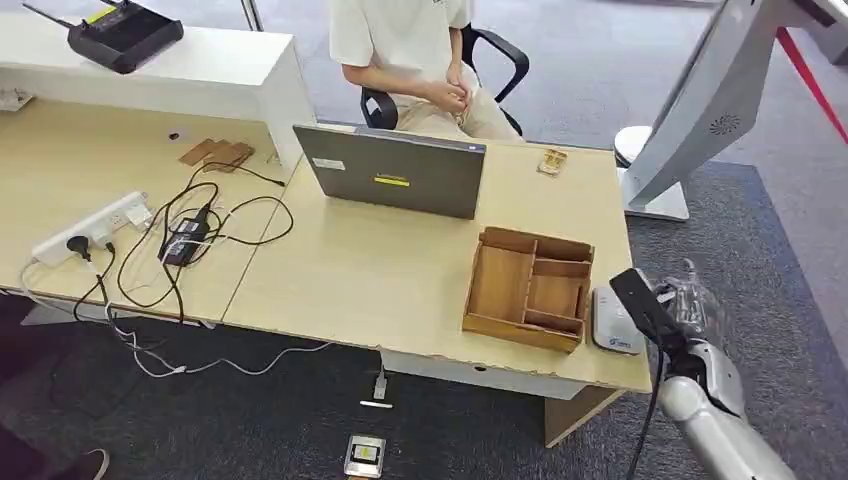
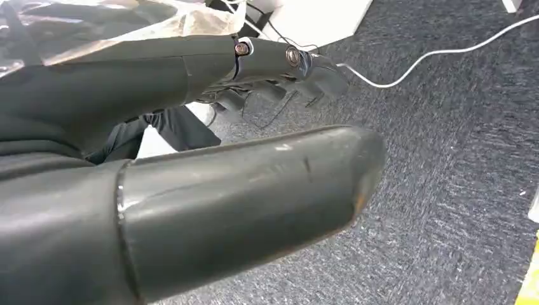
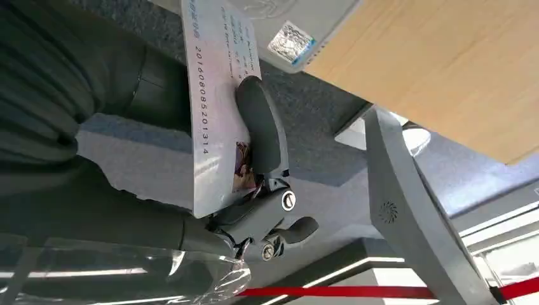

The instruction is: Pass the card to the sensor for recognition and then transmit it.

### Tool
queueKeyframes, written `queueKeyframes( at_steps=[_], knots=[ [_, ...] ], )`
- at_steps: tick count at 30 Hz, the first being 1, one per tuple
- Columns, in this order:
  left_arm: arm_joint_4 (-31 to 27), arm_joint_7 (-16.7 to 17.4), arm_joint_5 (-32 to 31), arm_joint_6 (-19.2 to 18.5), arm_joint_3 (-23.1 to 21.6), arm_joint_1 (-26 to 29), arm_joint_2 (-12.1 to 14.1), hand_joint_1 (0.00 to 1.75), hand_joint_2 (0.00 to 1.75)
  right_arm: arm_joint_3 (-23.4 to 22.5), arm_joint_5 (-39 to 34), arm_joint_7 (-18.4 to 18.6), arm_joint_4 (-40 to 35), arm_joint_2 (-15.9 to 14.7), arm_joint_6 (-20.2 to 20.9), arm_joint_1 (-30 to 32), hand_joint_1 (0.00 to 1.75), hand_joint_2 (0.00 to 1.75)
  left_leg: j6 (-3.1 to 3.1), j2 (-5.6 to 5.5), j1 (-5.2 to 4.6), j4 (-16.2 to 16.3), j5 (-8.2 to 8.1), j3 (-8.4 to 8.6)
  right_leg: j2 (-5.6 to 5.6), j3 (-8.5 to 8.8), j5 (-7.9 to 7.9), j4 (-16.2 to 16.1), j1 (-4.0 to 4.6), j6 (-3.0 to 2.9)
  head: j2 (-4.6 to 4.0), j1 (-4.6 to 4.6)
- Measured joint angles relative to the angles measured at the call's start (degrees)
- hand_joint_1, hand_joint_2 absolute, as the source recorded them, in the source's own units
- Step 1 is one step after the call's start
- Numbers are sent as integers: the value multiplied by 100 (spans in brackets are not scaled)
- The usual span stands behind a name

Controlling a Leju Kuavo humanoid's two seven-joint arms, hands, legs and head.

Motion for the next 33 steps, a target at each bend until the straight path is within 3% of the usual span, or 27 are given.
queueKeyframes(
  at_steps=[33],
  knots=[
    [53, -2, 153, 66, -7, -8, -9, 0, 0, 90, -203, -326, 796, 472, 20, -18, 175, 175, 0, 2, 0, 0, 1, 14, 0, 12, 0, -2, 1, 0, 0, 0]
  ],
)
